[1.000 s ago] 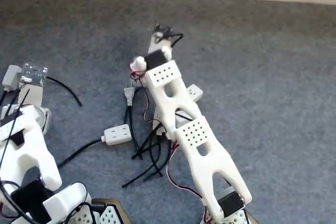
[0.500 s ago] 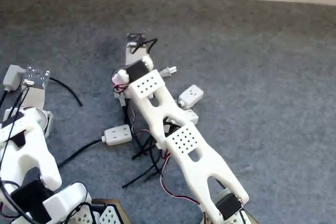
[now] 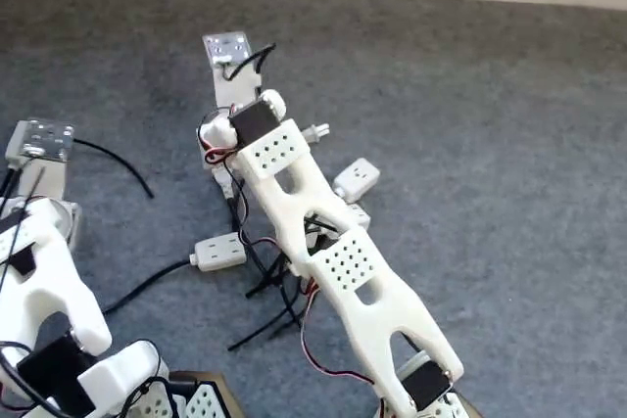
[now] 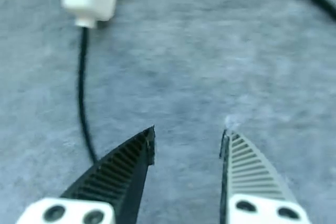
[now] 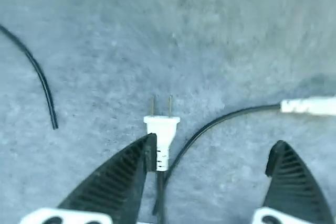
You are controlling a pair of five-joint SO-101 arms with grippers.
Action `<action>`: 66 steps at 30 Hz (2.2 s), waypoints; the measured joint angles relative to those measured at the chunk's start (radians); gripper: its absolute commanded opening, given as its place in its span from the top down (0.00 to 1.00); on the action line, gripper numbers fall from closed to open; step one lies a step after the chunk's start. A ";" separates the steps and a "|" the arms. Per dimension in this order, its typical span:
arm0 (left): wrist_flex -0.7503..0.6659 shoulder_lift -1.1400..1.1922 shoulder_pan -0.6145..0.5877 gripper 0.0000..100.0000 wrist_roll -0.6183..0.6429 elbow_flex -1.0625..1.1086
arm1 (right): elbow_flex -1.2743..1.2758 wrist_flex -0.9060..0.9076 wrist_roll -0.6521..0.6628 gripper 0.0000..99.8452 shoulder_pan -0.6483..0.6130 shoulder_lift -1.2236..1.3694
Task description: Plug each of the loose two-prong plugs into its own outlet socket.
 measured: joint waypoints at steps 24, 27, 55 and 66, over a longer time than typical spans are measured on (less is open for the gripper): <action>0.348 0.652 -0.232 0.79 0.015 -0.829 | 0.746 -0.012 0.224 0.67 -0.077 -0.414; 0.365 0.706 -0.253 0.79 0.015 -0.902 | 0.744 -0.006 0.265 0.67 -0.078 -0.420; 0.370 0.740 -0.258 0.79 0.015 -0.944 | 1.030 0.000 0.506 0.67 0.005 -0.927; 0.370 0.740 -0.258 0.79 0.015 -0.944 | 1.826 -0.459 0.508 0.67 -0.009 -1.290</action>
